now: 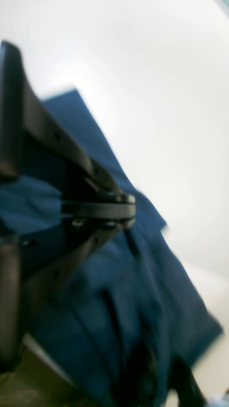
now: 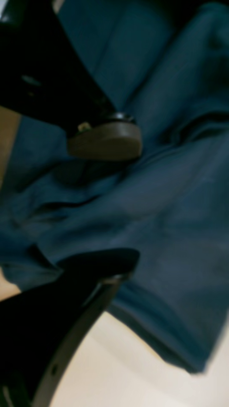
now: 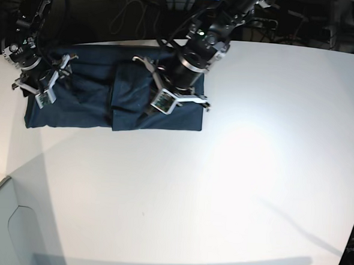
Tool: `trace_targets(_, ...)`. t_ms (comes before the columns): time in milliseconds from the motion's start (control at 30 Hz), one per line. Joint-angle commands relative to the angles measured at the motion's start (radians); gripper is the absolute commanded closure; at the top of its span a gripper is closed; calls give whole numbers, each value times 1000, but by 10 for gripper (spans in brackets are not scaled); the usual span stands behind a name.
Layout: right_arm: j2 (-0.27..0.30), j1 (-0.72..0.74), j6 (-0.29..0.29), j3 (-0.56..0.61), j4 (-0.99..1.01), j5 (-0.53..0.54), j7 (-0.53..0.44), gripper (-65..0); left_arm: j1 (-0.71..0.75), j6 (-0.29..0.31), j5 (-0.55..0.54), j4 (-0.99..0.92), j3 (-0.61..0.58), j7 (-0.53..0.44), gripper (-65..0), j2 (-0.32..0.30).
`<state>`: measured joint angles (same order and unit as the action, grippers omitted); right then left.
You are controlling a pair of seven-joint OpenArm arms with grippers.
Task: Fold the T-shirt properly
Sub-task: 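Smooth the folded strip with the left gripper, then move it aside, then grasp the strip end with the right gripper and fold it over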
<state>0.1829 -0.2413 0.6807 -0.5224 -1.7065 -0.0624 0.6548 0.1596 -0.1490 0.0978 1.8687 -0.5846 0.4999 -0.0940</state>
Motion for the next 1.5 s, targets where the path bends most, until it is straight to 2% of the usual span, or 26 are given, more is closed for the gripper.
trace_targets(0,2,9,17,-38,-42,9,-17,-416,1,-2,4,29,24,-31,0,10)
trace_targets(100,-32,9,17,-98,-109,9,-16,-423,21,2,4,52,117,-33,0,7)
trace_targets(233,-35,3,17,-123,-165,9,-8,-459,54,4,3,73,260,-34,0,9)
trace_targets(433,-33,64,17,-153,-63,8,-7,-464,71,6,1,76,395,-34,0,12)
trace_targets(733,-30,138,17,-295,181,8,-7,-464,82,6,1,76,450,-33,0,9)
trace_targets(1033,-33,139,17,-298,299,9,-7,-458,94,6,1,70,483,-30,0,7)
trace_targets(1133,-35,139,17,-262,323,9,-7,-453,100,6,1,70,503,-31,0,7)
trace_targets(1200,-32,139,17,-232,340,9,-7,-414,102,6,1,70,516,-30,0,7)
trace_targets(1267,-32,139,17,-218,343,9,-7,-336,103,6,1,70,532,-28,0,7)
trace_targets(1467,-33,148,17,-190,342,9,-7,-33,103,6,1,41,569,-27,0,9)
